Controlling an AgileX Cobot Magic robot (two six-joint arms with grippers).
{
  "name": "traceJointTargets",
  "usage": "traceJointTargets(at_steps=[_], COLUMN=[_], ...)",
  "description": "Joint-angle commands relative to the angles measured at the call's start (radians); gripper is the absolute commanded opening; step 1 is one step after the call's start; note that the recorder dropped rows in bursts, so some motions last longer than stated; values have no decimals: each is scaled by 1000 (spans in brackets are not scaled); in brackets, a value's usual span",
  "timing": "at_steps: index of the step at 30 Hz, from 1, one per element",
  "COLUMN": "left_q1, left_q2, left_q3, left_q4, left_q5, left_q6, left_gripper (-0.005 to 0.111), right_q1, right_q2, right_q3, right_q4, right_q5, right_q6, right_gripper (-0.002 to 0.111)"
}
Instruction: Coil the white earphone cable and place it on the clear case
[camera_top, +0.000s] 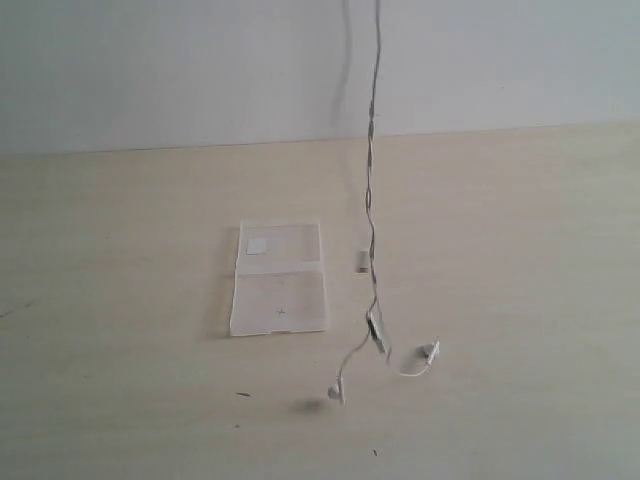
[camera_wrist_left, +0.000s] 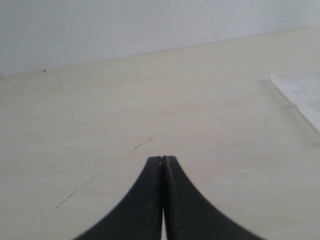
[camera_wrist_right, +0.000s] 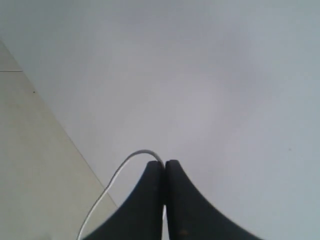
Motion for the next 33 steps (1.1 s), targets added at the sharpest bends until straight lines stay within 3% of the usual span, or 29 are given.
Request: traceJointTargets(at_steps=[1, 10, 33], left_q1=[-1, -1, -1], left_q2=[-7, -7, -7], left_q3=[-1, -1, -1], left_q4=[-9, -9, -9], left_q5=[-6, -6, -6], left_q6=[1, 1, 1], left_gripper=[0, 0, 0], right_q1=[0, 0, 0], right_q2=[-1, -5, -140], right_q3=[-6, -6, -6], right_q4=[-13, -93, -142], right_q5=[-100, -232, -189], right_q6=[43, 143, 224], right_gripper=[0, 0, 0])
